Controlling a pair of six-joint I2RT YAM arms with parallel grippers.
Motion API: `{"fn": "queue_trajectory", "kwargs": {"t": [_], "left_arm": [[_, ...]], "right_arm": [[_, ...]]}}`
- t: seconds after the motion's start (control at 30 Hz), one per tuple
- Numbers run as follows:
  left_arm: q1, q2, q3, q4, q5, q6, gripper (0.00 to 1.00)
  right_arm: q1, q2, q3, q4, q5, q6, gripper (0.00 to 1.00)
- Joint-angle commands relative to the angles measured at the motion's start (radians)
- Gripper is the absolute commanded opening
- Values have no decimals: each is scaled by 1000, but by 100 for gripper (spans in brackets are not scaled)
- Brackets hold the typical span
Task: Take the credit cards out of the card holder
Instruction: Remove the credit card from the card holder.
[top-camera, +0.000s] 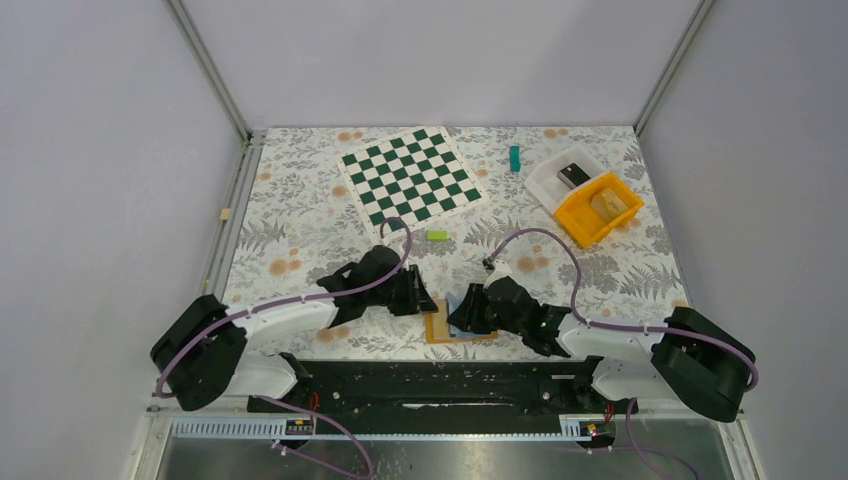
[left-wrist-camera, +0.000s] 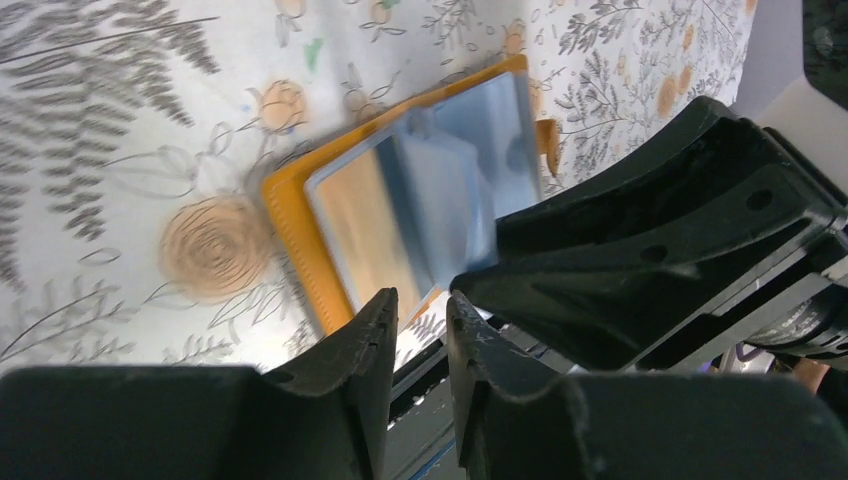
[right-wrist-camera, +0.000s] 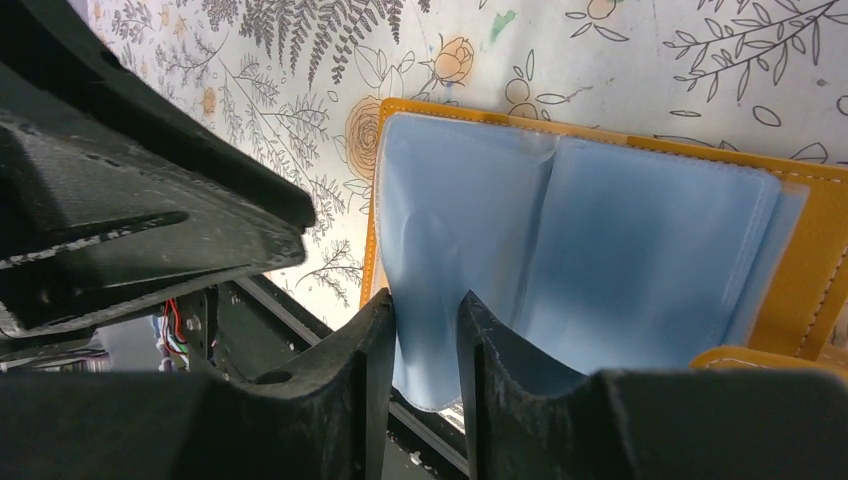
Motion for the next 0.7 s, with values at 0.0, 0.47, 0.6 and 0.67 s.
{"fn": "queue_trajectory", "kwargs": {"t": [0.0, 0.47, 0.6, 0.67], "left_arm": [[-32, 82, 76, 137, 55, 9, 24], [-89, 258, 145, 178, 74, -1, 22], [-97, 270, 164, 171, 78, 6, 22], [-104, 282, 176, 176, 89, 4, 22]], "right_arm": [[-10, -39, -12, 48, -30, 5, 36], [-13, -124, -12, -45, -14, 24, 54], [-13, -217, 18, -179, 38, 13, 60], [-13, -268, 26, -234, 58, 8, 62]]}}
